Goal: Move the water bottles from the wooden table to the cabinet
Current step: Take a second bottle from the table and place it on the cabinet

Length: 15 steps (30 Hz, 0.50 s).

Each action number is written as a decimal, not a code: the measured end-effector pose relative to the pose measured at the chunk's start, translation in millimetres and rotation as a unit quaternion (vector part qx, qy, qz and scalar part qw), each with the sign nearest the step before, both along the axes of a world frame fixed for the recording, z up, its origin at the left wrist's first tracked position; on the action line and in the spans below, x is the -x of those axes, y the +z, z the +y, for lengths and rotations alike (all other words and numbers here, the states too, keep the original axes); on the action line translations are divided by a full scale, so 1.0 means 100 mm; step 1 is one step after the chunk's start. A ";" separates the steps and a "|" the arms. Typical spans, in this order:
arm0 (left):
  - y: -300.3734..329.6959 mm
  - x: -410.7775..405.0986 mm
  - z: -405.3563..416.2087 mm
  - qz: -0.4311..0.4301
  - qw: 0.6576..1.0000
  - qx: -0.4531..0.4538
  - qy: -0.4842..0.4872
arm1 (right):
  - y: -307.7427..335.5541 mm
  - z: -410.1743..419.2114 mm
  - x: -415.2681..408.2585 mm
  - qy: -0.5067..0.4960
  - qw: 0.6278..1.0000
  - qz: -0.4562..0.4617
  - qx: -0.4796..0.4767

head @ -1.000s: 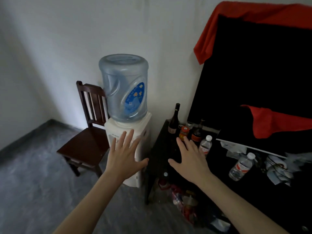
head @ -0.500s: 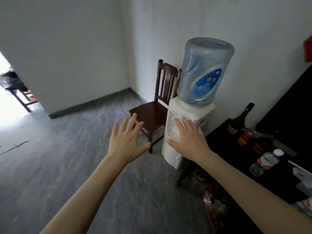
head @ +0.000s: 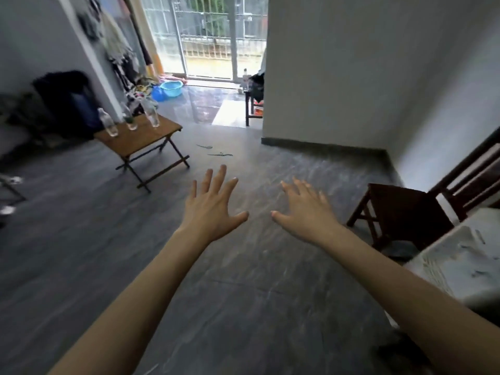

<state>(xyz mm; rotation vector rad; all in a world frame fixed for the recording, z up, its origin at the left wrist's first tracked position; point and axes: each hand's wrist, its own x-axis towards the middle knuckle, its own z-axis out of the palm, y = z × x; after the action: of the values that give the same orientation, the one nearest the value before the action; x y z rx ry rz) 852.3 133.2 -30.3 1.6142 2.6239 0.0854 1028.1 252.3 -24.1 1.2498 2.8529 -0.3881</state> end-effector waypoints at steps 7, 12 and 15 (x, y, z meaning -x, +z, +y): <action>0.02 0.99 -1.19 -0.008 0.990 -0.014 0.138 | 0.07 -0.76 1.45 0.151 0.988 -0.001 -0.022; 0.00 1.60 -1.89 -0.008 0.982 -0.013 0.188 | -0.03 -1.31 2.26 0.235 0.972 -0.014 -0.003; -0.03 1.86 -2.27 -0.014 0.975 -0.001 0.221 | -0.10 -1.56 2.63 0.279 0.959 -0.040 0.009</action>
<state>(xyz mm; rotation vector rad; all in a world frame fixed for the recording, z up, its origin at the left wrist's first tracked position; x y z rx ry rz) 665.8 -93.3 -33.2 0.9895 2.9062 0.1301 764.9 96.3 -34.2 0.3991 2.9444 -0.3304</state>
